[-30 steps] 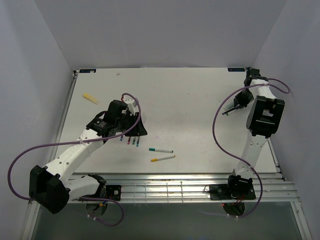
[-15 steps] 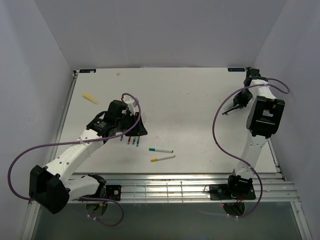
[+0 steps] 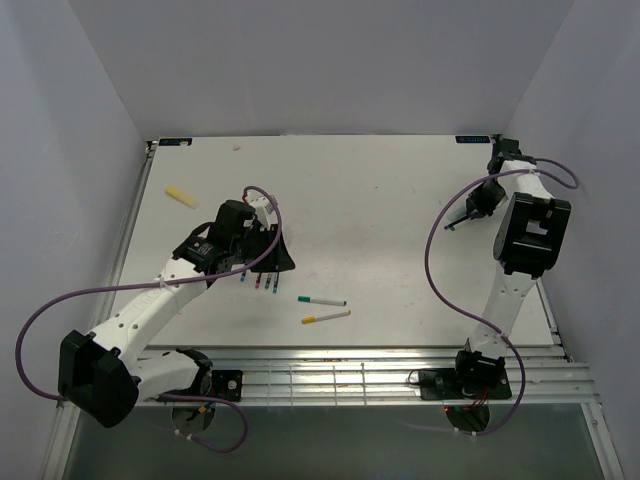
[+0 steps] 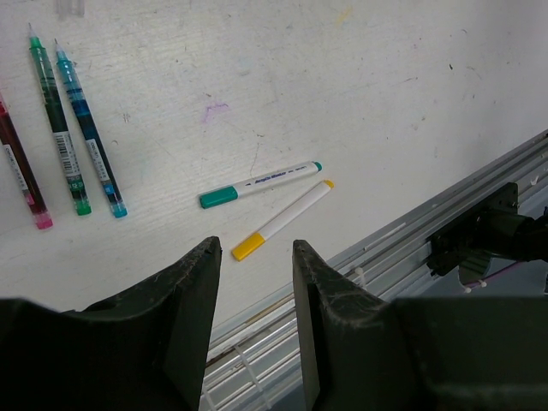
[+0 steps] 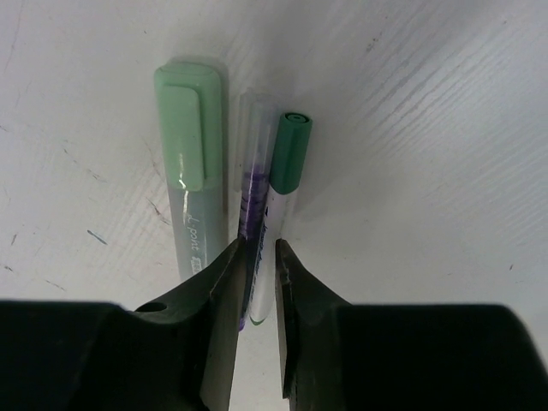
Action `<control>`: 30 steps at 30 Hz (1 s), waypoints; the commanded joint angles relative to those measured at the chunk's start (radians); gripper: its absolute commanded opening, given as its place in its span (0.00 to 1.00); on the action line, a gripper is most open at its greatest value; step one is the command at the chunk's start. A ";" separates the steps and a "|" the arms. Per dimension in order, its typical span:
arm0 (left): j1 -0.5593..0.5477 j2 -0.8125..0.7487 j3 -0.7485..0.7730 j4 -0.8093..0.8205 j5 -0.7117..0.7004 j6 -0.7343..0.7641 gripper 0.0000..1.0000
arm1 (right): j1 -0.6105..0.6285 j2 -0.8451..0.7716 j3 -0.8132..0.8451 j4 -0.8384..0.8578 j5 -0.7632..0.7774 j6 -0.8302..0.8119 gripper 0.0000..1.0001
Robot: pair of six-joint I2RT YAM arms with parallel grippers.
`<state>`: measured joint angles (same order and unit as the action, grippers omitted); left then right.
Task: Open the pen caps
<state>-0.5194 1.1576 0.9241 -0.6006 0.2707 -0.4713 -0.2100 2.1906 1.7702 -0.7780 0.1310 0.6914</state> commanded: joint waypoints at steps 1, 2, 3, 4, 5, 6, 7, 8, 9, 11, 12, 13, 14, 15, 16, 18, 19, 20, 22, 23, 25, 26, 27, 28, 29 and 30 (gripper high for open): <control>-0.001 -0.007 -0.002 0.016 -0.001 -0.003 0.49 | -0.005 -0.087 -0.028 0.006 0.015 -0.013 0.26; -0.001 -0.009 -0.005 0.016 -0.001 -0.003 0.49 | -0.006 -0.094 -0.032 0.006 0.016 -0.016 0.26; 0.001 -0.009 -0.008 0.019 0.001 -0.004 0.49 | -0.006 -0.104 -0.035 0.009 0.016 -0.016 0.26; -0.001 -0.009 -0.011 0.021 0.004 -0.006 0.49 | -0.005 -0.109 -0.037 0.011 0.018 -0.018 0.26; -0.001 -0.009 -0.013 0.024 0.005 -0.006 0.49 | -0.006 -0.112 -0.035 0.013 0.015 -0.018 0.26; -0.001 -0.009 -0.016 0.027 0.005 -0.010 0.49 | -0.006 -0.115 -0.029 0.016 0.012 -0.018 0.26; -0.001 -0.009 -0.016 0.028 0.008 -0.010 0.50 | -0.006 -0.114 -0.025 0.017 0.007 -0.016 0.26; -0.001 -0.007 -0.018 0.031 0.013 -0.010 0.49 | -0.005 -0.112 -0.020 0.019 0.001 -0.015 0.26; -0.001 -0.007 -0.016 0.032 0.013 -0.010 0.49 | -0.005 -0.104 -0.012 0.019 -0.001 -0.013 0.26; -0.001 -0.007 -0.016 0.032 0.015 -0.010 0.49 | -0.005 -0.098 0.000 0.020 -0.002 -0.009 0.26; -0.001 -0.009 -0.018 0.030 0.015 -0.009 0.49 | -0.005 -0.095 0.001 0.025 -0.001 -0.006 0.26; -0.001 -0.010 -0.021 0.030 0.015 -0.009 0.49 | -0.006 -0.094 -0.003 0.035 -0.001 -0.004 0.26; -0.001 -0.010 -0.021 0.032 0.015 -0.010 0.49 | -0.005 -0.092 -0.006 0.040 0.001 -0.003 0.26; -0.001 -0.015 -0.022 0.030 0.016 -0.010 0.50 | -0.003 -0.089 -0.009 0.043 0.001 0.000 0.26; -0.001 -0.016 -0.024 0.030 0.015 -0.012 0.49 | -0.003 -0.089 -0.012 0.043 0.002 0.003 0.26; -0.001 -0.018 -0.024 0.025 0.013 -0.013 0.49 | -0.003 -0.089 -0.029 0.062 0.002 0.008 0.26; -0.001 -0.019 -0.022 0.025 0.012 -0.013 0.49 | -0.005 -0.088 -0.032 0.066 0.002 0.013 0.26; -0.001 -0.019 -0.022 0.024 0.012 -0.015 0.49 | -0.005 -0.086 -0.041 0.074 -0.001 0.017 0.26; -0.001 -0.019 -0.019 0.021 0.012 -0.015 0.49 | -0.003 -0.084 -0.051 0.091 -0.007 0.025 0.26; -0.001 -0.019 -0.018 0.018 0.010 -0.015 0.50 | -0.003 -0.084 -0.057 0.106 -0.008 0.026 0.25; -0.001 -0.021 -0.019 0.016 0.009 -0.016 0.50 | -0.002 -0.084 -0.069 0.117 -0.008 0.030 0.25; -0.001 -0.021 -0.019 0.015 0.009 -0.016 0.49 | -0.002 -0.081 -0.071 0.121 -0.005 0.030 0.25; -0.001 -0.021 -0.021 0.015 0.009 -0.016 0.49 | -0.003 -0.075 -0.071 0.120 -0.007 0.030 0.25; -0.001 -0.022 -0.019 0.015 0.009 -0.016 0.49 | -0.003 -0.072 -0.071 0.120 -0.007 0.034 0.25; -0.001 -0.022 -0.021 0.013 0.009 -0.016 0.49 | -0.002 -0.071 -0.074 0.121 -0.007 0.034 0.25; -0.001 -0.022 -0.021 0.013 0.007 -0.018 0.49 | -0.003 -0.072 -0.086 0.129 -0.007 0.034 0.25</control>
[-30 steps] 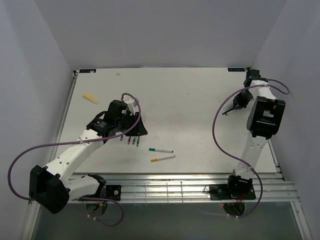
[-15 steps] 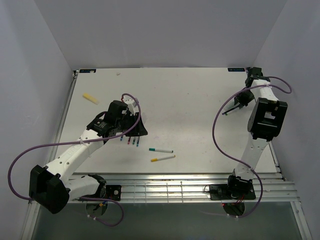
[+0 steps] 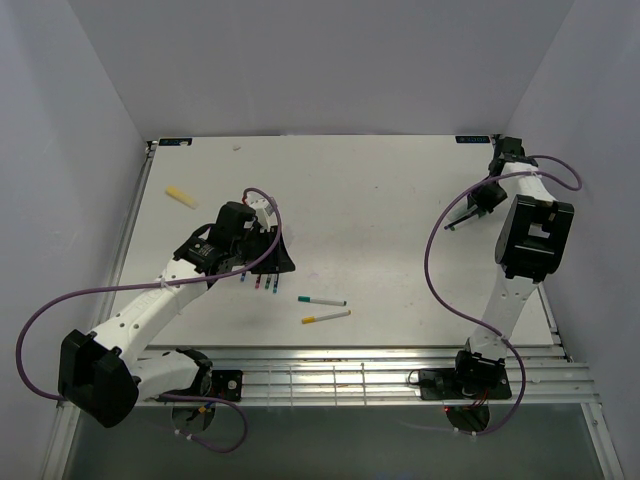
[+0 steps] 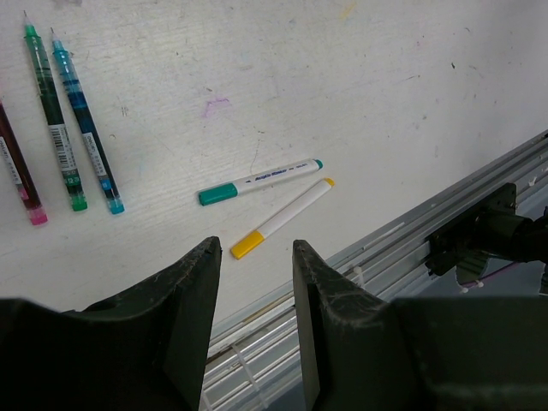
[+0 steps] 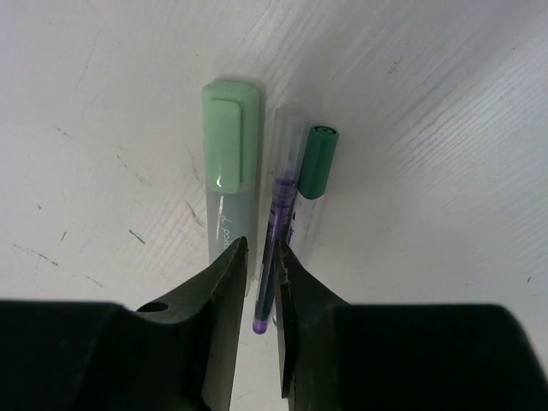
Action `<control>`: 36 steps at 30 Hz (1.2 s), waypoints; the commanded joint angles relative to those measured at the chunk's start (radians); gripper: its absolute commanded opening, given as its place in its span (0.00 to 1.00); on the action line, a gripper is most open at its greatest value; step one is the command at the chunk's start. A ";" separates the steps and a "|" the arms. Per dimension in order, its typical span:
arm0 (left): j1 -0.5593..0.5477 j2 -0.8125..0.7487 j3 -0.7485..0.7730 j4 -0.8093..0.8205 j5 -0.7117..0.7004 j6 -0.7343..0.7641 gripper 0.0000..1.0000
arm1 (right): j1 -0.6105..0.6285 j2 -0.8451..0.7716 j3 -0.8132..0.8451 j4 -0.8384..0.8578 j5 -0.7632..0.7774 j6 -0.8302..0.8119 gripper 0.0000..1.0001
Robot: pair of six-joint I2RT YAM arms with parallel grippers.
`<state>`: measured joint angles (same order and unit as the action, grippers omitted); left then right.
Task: Open the pen caps
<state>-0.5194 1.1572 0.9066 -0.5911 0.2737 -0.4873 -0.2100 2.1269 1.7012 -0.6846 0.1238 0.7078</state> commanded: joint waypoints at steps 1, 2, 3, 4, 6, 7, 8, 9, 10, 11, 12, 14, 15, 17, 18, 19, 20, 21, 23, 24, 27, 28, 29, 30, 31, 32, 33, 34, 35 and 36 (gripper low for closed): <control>-0.001 -0.024 -0.003 0.004 0.004 -0.004 0.49 | -0.003 -0.010 -0.026 0.042 0.004 0.021 0.25; -0.001 -0.024 -0.003 0.004 0.004 -0.005 0.49 | -0.003 -0.012 -0.035 0.048 0.002 0.021 0.25; -0.001 -0.024 -0.003 0.004 0.004 -0.005 0.49 | -0.002 -0.012 -0.043 0.054 0.000 0.021 0.25; -0.001 -0.022 -0.005 0.002 0.004 -0.005 0.49 | -0.003 -0.012 -0.055 0.063 -0.004 0.022 0.25; -0.001 -0.024 -0.003 0.002 0.004 -0.007 0.49 | -0.002 -0.010 -0.069 0.074 -0.006 0.031 0.25; -0.001 -0.022 -0.005 0.002 0.004 -0.007 0.49 | -0.003 -0.010 -0.084 0.082 -0.010 0.033 0.25; -0.001 -0.022 -0.003 0.002 0.005 -0.005 0.49 | -0.003 -0.012 -0.090 0.085 -0.012 0.036 0.25; -0.001 -0.022 -0.003 0.001 0.004 -0.005 0.50 | -0.002 -0.012 -0.098 0.088 -0.012 0.041 0.25; 0.001 -0.022 -0.003 -0.001 0.004 -0.005 0.50 | -0.003 -0.013 -0.106 0.092 -0.012 0.041 0.25; -0.001 -0.024 -0.005 -0.003 0.004 -0.005 0.49 | -0.002 -0.016 -0.121 0.099 -0.009 0.042 0.25; 0.001 -0.025 -0.005 -0.004 0.002 -0.007 0.49 | -0.002 -0.019 -0.127 0.102 -0.007 0.041 0.25; -0.001 -0.027 -0.006 -0.004 0.004 -0.005 0.49 | -0.003 -0.022 -0.146 0.108 -0.007 0.041 0.25; -0.001 -0.027 -0.008 -0.003 0.004 -0.007 0.49 | -0.003 -0.024 -0.149 0.108 -0.007 0.041 0.25; 0.001 -0.027 -0.005 -0.006 0.004 -0.005 0.49 | -0.002 -0.024 -0.152 0.108 -0.006 0.039 0.25; -0.001 -0.027 -0.005 -0.006 0.002 -0.004 0.49 | -0.002 -0.022 -0.155 0.103 -0.004 0.039 0.25; -0.001 -0.027 -0.006 -0.006 0.002 -0.004 0.49 | -0.003 -0.021 -0.155 0.100 -0.003 0.041 0.25; -0.001 -0.027 -0.005 -0.006 0.002 -0.005 0.49 | -0.002 -0.019 -0.155 0.097 -0.003 0.039 0.25; -0.001 -0.027 -0.003 -0.007 0.004 -0.004 0.49 | -0.002 -0.015 -0.152 0.086 -0.003 0.038 0.25; -0.001 -0.027 -0.002 -0.009 0.004 0.000 0.49 | 0.000 0.001 -0.147 0.070 -0.001 0.030 0.21; -0.001 -0.027 0.002 -0.009 0.004 0.001 0.50 | 0.003 0.004 -0.147 0.062 -0.004 0.025 0.18; -0.001 -0.025 0.015 -0.016 0.002 0.012 0.49 | 0.020 -0.010 -0.159 0.053 -0.004 0.007 0.08; -0.001 -0.025 0.021 -0.021 0.002 0.019 0.50 | 0.024 -0.018 -0.175 0.059 -0.004 0.005 0.08; -0.001 -0.022 0.029 -0.030 -0.004 0.024 0.49 | 0.035 -0.040 -0.181 0.062 -0.009 0.002 0.08; -0.001 -0.019 0.034 -0.033 -0.007 0.030 0.50 | 0.040 -0.051 -0.187 0.065 -0.010 -0.004 0.08; -0.001 -0.017 0.049 -0.038 -0.008 0.035 0.50 | 0.044 -0.064 -0.186 0.062 -0.013 -0.005 0.08; -0.001 -0.016 0.057 -0.045 -0.008 0.045 0.50 | 0.053 -0.079 -0.180 0.056 -0.021 -0.008 0.08; -0.001 -0.013 0.064 -0.047 -0.004 0.050 0.50 | 0.060 -0.103 -0.170 0.048 -0.021 -0.011 0.08; 0.001 -0.010 0.074 -0.049 0.002 0.055 0.50 | 0.066 -0.117 -0.158 0.037 -0.023 -0.021 0.08; -0.001 -0.008 0.080 -0.049 0.008 0.061 0.51 | 0.075 -0.151 -0.132 0.013 -0.029 -0.024 0.08; -0.001 -0.004 0.084 -0.049 0.027 0.064 0.51 | 0.081 -0.169 -0.123 0.002 -0.033 -0.025 0.08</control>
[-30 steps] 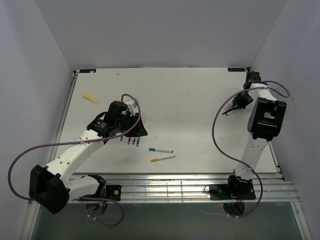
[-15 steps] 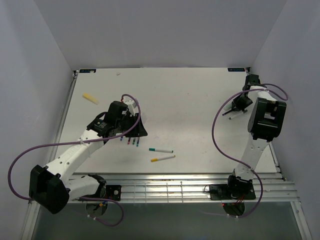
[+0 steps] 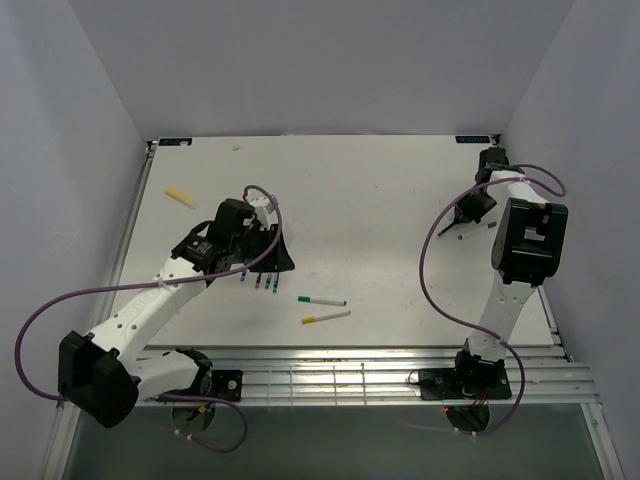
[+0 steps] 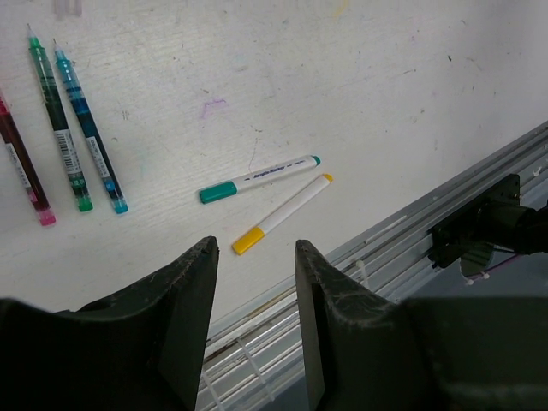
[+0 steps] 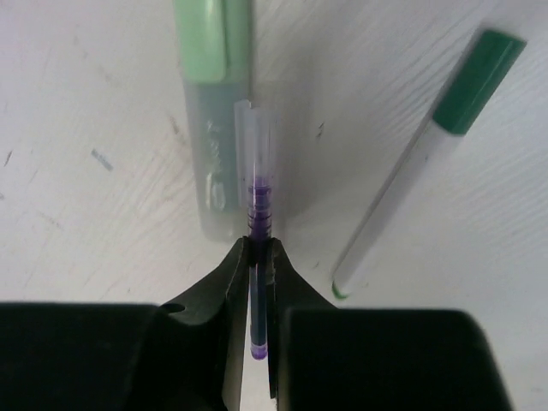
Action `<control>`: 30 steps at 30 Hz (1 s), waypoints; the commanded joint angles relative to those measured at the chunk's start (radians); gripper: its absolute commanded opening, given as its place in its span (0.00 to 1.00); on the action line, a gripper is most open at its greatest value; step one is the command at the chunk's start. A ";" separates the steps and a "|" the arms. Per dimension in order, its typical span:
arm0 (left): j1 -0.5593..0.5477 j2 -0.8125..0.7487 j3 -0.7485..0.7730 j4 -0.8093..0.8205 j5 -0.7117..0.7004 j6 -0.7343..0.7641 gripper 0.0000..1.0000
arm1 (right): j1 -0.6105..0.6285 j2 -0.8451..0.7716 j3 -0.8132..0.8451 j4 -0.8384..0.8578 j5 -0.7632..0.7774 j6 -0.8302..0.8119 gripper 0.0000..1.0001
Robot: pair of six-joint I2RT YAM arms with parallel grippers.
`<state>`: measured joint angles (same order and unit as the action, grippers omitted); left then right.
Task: Open the pen caps
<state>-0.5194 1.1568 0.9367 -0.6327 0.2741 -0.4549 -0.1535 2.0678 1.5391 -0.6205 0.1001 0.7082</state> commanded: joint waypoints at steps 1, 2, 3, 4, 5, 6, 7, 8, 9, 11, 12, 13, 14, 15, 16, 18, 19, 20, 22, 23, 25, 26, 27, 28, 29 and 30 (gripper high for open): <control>-0.001 0.004 0.057 -0.007 0.037 0.035 0.52 | 0.029 -0.127 0.047 -0.074 -0.019 -0.032 0.08; -0.001 0.010 0.068 -0.007 0.048 0.036 0.53 | 0.038 -0.146 0.065 -0.106 -0.033 -0.032 0.08; -0.001 0.017 0.073 -0.005 0.062 0.041 0.54 | 0.046 -0.188 0.067 -0.114 -0.045 -0.032 0.08; 0.001 0.032 0.077 -0.005 0.092 0.039 0.55 | 0.057 -0.211 0.061 -0.113 -0.062 -0.035 0.08; 0.001 0.041 0.086 0.005 0.112 0.038 0.56 | 0.096 -0.254 0.047 -0.113 -0.089 -0.038 0.08; 0.001 0.052 0.089 0.011 0.137 0.033 0.56 | 0.123 -0.271 0.044 -0.117 -0.127 -0.041 0.08; 0.001 0.063 0.096 0.019 0.192 0.029 0.56 | 0.149 -0.282 0.041 -0.126 -0.173 -0.047 0.08; 0.001 0.087 0.103 0.036 0.221 0.024 0.57 | 0.225 -0.307 0.032 -0.122 -0.216 -0.056 0.08; 0.001 0.096 0.105 0.051 0.252 0.019 0.57 | 0.258 -0.320 -0.009 -0.064 -0.265 -0.061 0.08; 0.001 0.128 0.108 0.097 0.341 0.002 0.58 | 0.357 -0.354 -0.049 -0.009 -0.389 -0.049 0.08; 0.002 0.136 0.112 0.109 0.365 -0.002 0.59 | 0.392 -0.362 -0.066 0.013 -0.413 -0.044 0.08; 0.001 0.144 0.114 0.122 0.388 -0.016 0.59 | 0.425 -0.365 -0.068 0.039 -0.443 -0.041 0.08; 0.001 0.150 0.116 0.143 0.428 -0.022 0.59 | 0.486 -0.367 -0.063 0.042 -0.450 -0.038 0.08; 0.001 0.162 0.114 0.154 0.445 -0.031 0.59 | 0.517 -0.368 -0.060 0.044 -0.448 -0.038 0.08; 0.001 0.165 0.114 0.165 0.461 -0.042 0.59 | 0.543 -0.368 -0.056 0.051 -0.444 -0.038 0.08; 0.001 0.178 0.117 0.183 0.485 -0.073 0.59 | 0.610 -0.374 -0.062 0.061 -0.433 -0.041 0.08; 0.001 0.182 0.122 0.185 0.484 -0.086 0.58 | 0.626 -0.377 -0.068 0.064 -0.427 -0.042 0.08; 0.001 0.187 0.125 0.185 0.479 -0.117 0.57 | 0.655 -0.393 -0.092 0.083 -0.424 -0.042 0.08; 0.002 0.207 0.137 0.182 0.455 -0.151 0.57 | 0.678 -0.416 -0.132 0.119 -0.418 -0.029 0.08; 0.002 0.214 0.142 0.183 0.455 -0.168 0.57 | 0.696 -0.435 -0.178 0.163 -0.428 -0.024 0.08; 0.005 0.233 0.142 0.224 0.484 -0.209 0.56 | 0.709 -0.440 -0.204 0.179 -0.448 -0.010 0.08; 0.005 0.236 0.139 0.240 0.488 -0.223 0.56 | 0.716 -0.440 -0.218 0.179 -0.454 -0.006 0.08; 0.005 0.236 0.136 0.254 0.488 -0.240 0.56 | 0.721 -0.442 -0.224 0.180 -0.459 -0.001 0.08; 0.007 0.235 0.134 0.261 0.478 -0.246 0.56 | 0.723 -0.446 -0.231 0.188 -0.465 0.004 0.08; 0.007 0.233 0.132 0.271 0.470 -0.246 0.56 | 0.729 -0.457 -0.232 0.189 -0.470 0.011 0.08; 0.007 0.231 0.132 0.271 0.458 -0.240 0.56 | 0.730 -0.465 -0.238 0.189 -0.468 0.016 0.08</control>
<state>-0.5190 1.4029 1.0451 -0.4179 0.7235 -0.6575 0.5671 1.6661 1.3079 -0.4957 -0.3397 0.7021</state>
